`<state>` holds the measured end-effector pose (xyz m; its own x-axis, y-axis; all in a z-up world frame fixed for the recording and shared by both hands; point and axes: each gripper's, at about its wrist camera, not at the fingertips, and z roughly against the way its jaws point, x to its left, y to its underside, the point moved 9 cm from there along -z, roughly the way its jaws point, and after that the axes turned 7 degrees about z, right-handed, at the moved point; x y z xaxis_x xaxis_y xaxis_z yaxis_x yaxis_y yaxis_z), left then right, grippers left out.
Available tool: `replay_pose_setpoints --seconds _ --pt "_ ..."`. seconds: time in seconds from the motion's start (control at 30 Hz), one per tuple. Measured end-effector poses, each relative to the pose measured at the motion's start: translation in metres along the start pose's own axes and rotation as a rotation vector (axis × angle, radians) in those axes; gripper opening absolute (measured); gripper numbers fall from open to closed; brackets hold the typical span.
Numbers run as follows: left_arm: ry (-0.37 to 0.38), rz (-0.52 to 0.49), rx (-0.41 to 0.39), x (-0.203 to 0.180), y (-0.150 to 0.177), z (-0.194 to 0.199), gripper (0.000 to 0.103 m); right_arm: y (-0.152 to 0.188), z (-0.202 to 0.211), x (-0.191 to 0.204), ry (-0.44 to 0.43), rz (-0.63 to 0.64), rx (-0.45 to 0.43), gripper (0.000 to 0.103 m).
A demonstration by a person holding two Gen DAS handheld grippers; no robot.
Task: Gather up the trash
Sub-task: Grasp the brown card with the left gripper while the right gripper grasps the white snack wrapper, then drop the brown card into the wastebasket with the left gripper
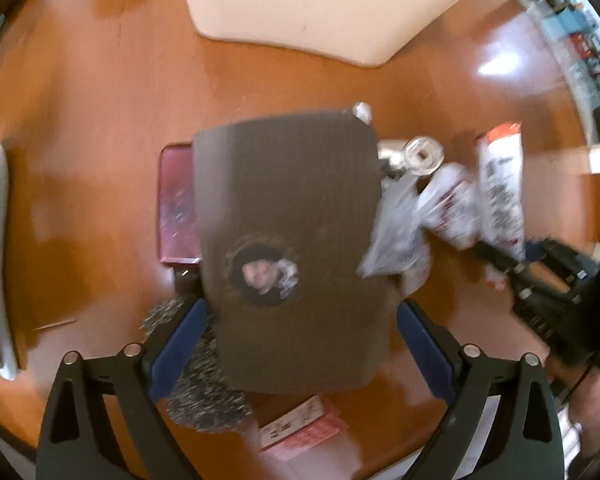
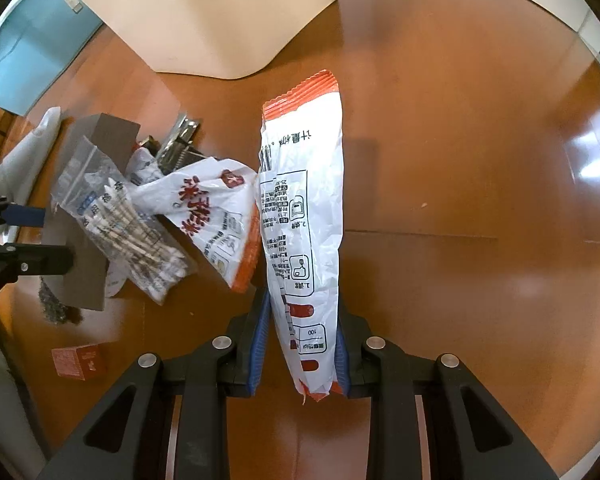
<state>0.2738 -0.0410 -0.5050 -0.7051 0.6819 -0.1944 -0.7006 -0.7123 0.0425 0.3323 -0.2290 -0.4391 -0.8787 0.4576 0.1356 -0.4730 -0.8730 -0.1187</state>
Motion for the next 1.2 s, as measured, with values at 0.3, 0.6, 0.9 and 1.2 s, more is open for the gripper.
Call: replay_pose_setpoints --seconds 0.3,0.6,0.9,1.2 --pt "-0.091 -0.044 0.051 -0.008 -0.011 -0.034 0.099 0.001 0.006 0.001 -0.004 -0.049 -0.028 0.03" --pt "-0.087 -0.083 -0.011 0.0 -0.022 0.009 0.078 0.008 0.01 -0.006 -0.015 -0.083 -0.055 0.03" --pt "0.003 -0.05 -0.128 0.024 -0.022 0.141 0.078 -0.002 0.05 -0.009 0.048 -0.052 -0.058 0.03" --pt "0.129 -0.214 -0.405 -0.066 -0.093 0.278 0.078 -0.031 0.191 0.008 0.151 0.008 -0.093 0.029"
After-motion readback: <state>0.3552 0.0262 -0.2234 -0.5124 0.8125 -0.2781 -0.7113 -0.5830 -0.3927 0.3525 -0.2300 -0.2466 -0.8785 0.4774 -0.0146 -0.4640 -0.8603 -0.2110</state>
